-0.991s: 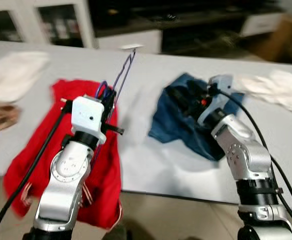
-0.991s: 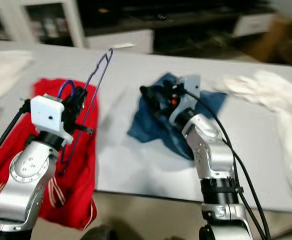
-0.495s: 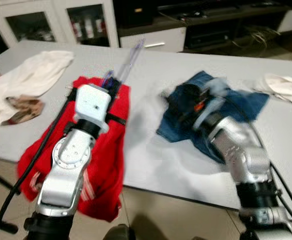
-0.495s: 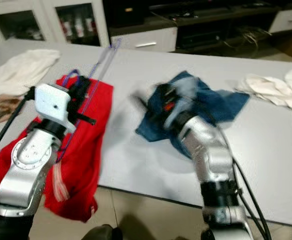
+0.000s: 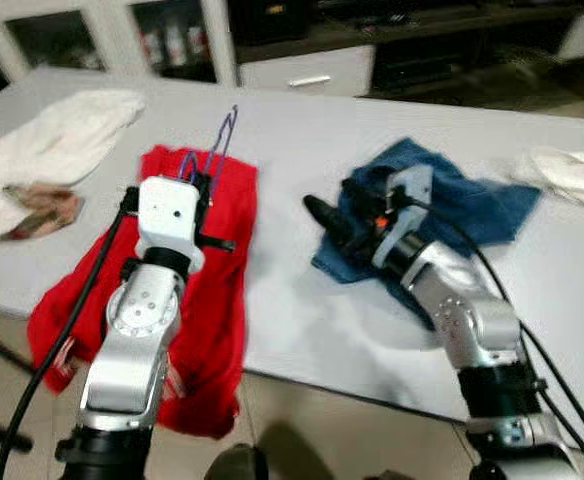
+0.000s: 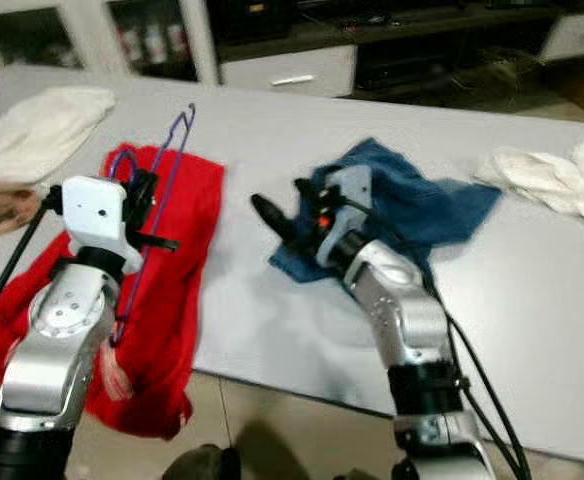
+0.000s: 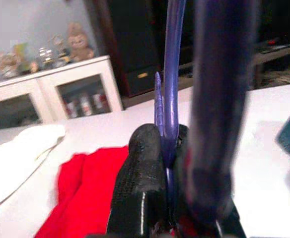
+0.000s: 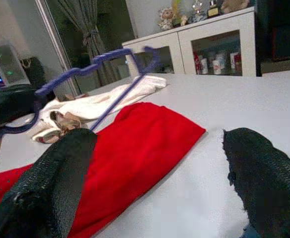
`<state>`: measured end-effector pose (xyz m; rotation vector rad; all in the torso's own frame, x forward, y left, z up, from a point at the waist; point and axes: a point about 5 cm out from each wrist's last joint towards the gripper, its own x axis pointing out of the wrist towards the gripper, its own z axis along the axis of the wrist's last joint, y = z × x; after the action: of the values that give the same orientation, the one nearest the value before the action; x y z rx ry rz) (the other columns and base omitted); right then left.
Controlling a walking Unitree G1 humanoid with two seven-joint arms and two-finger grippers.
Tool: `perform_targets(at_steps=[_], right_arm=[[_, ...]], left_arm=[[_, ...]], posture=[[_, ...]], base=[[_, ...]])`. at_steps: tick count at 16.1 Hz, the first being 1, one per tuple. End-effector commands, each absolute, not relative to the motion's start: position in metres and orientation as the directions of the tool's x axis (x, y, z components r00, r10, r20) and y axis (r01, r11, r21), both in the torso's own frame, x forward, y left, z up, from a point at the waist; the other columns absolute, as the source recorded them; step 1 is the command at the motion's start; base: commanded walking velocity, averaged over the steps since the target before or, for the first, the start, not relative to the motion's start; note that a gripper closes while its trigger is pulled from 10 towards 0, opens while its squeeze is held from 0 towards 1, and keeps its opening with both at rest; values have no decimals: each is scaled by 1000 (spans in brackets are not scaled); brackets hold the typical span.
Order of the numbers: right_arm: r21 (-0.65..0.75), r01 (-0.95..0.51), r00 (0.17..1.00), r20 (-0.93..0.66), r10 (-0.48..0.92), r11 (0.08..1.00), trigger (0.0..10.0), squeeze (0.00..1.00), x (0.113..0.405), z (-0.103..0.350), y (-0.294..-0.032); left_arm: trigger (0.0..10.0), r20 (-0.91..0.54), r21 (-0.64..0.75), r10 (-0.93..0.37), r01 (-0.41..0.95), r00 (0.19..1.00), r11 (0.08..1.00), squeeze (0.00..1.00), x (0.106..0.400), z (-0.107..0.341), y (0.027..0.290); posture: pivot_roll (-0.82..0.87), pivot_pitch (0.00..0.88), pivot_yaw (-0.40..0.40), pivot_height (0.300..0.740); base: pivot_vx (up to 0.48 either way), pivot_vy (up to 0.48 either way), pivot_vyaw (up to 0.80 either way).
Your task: Hang hanger
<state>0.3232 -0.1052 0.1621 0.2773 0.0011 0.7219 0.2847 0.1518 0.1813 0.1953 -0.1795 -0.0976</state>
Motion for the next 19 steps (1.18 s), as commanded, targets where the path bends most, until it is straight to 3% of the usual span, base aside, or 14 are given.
perform_targets(at_steps=[1,5,6,7,9,12,13,19], right_arm=[[244,-647,759,114,641,723,10000,0,327,169,-103],[236,-638,767,106,633,733,10000,0,329,167,-104],[238,-630,773,104,625,739,10000,0,330,167,-105],[244,-619,782,103,615,747,10000,0,331,167,-106],[269,-592,801,97,591,760,10000,0,333,167,-109],[251,-575,815,91,572,779,10000,0,334,166,-112],[246,-571,818,92,568,783,10000,0,335,167,-111],[262,-623,778,108,619,737,10000,0,331,172,-103]], left_arm=[[10000,174,205,-86,49,981,978,0,287,182,154],[10000,177,217,-88,48,980,975,0,292,186,150],[10000,120,212,-79,52,990,976,0,293,178,151],[10000,-25,181,-83,86,996,980,0,295,159,151],[10000,-202,86,-119,138,972,987,0,291,133,148],[10000,-298,36,-146,164,943,986,0,289,123,146],[10000,-367,40,-203,234,908,972,0,288,116,142],[10000,-431,-25,-379,409,819,912,0,290,107,122]], posture=[[32,0,51,736],[26,0,45,736],[25,0,47,736],[25,0,48,736],[20,0,50,736],[20,0,53,736],[18,0,54,736],[14,0,55,736]], base=[[0,0,775],[0,0,767],[0,0,763],[0,0,750],[0,0,0],[0,0,0],[0,0,0],[0,0,0]])
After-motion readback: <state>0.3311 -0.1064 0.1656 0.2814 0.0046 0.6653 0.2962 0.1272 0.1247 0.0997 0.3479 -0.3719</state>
